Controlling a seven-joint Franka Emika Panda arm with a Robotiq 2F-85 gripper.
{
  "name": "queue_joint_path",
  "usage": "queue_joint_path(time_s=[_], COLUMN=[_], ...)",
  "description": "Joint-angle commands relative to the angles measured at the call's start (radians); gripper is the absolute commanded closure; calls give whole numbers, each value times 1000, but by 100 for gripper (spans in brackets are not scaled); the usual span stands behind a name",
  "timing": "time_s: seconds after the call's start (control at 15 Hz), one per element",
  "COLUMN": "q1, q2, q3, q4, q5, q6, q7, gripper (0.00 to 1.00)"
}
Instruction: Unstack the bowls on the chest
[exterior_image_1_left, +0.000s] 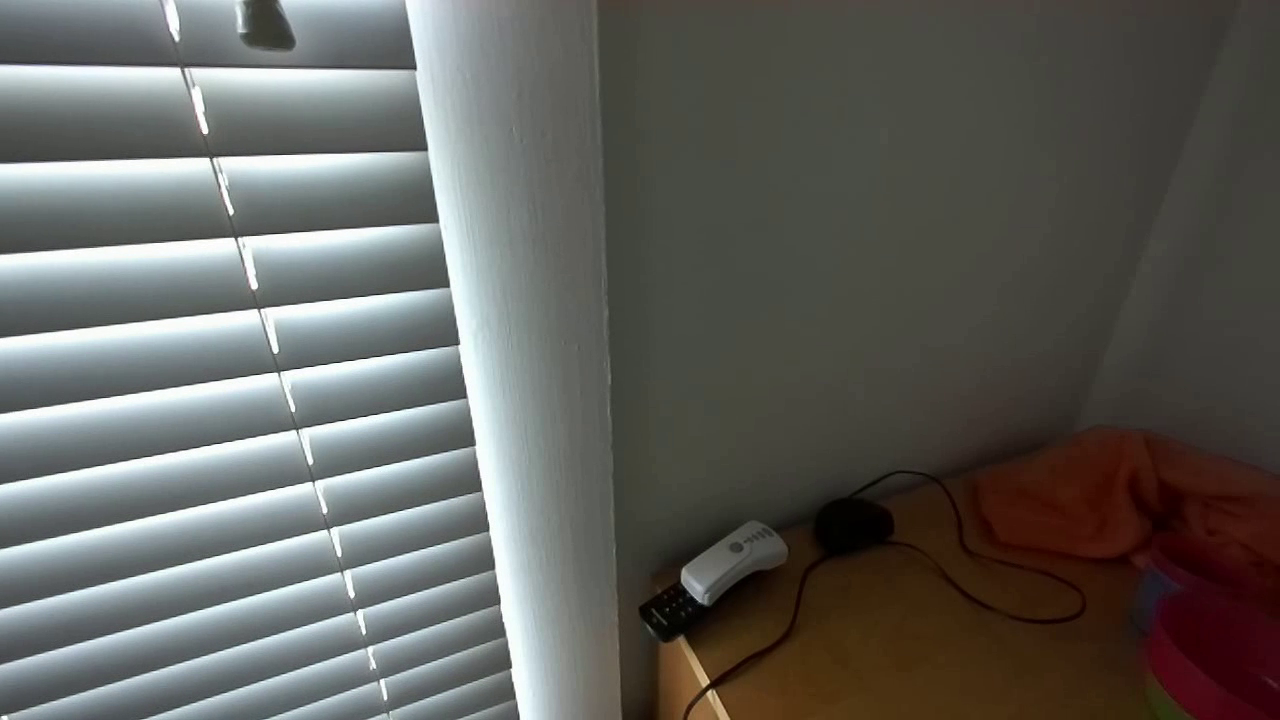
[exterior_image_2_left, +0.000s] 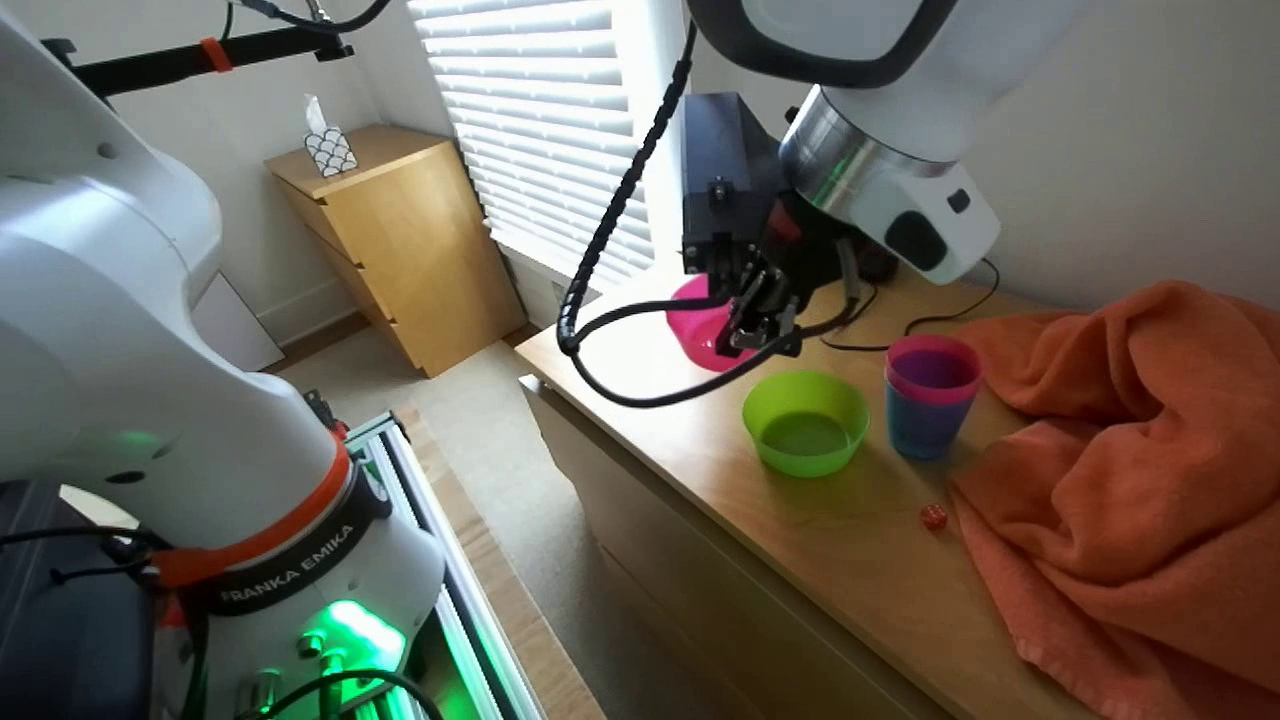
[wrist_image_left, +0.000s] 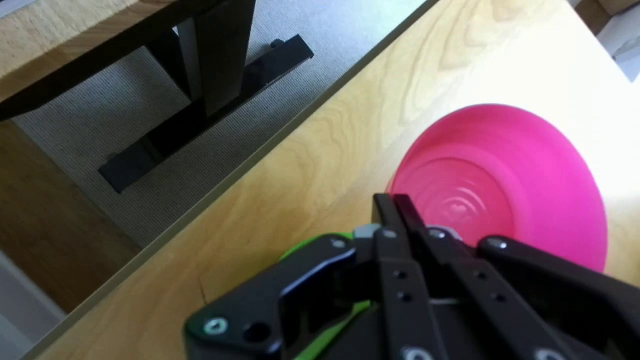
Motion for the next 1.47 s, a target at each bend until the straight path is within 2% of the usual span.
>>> queue_joint_path(time_s=[0.0, 0.27, 0.53, 1.2, 1.27, 1.33, 1.4], q1=[49, 91, 103, 94, 92, 90, 87], q2=[14, 107, 192, 259, 260, 259, 255], q3=[37, 76, 86, 78, 77, 78, 79], q4=[-7, 17, 47, 85, 83, 84, 84], q5=[-19, -37, -91, -155, -151, -146, -138], q6=[-19, -14, 0, 37, 50, 51, 49], q7=[-1, 10, 30, 35, 35, 32, 24], gripper=[99, 99, 99, 99, 72, 71, 66])
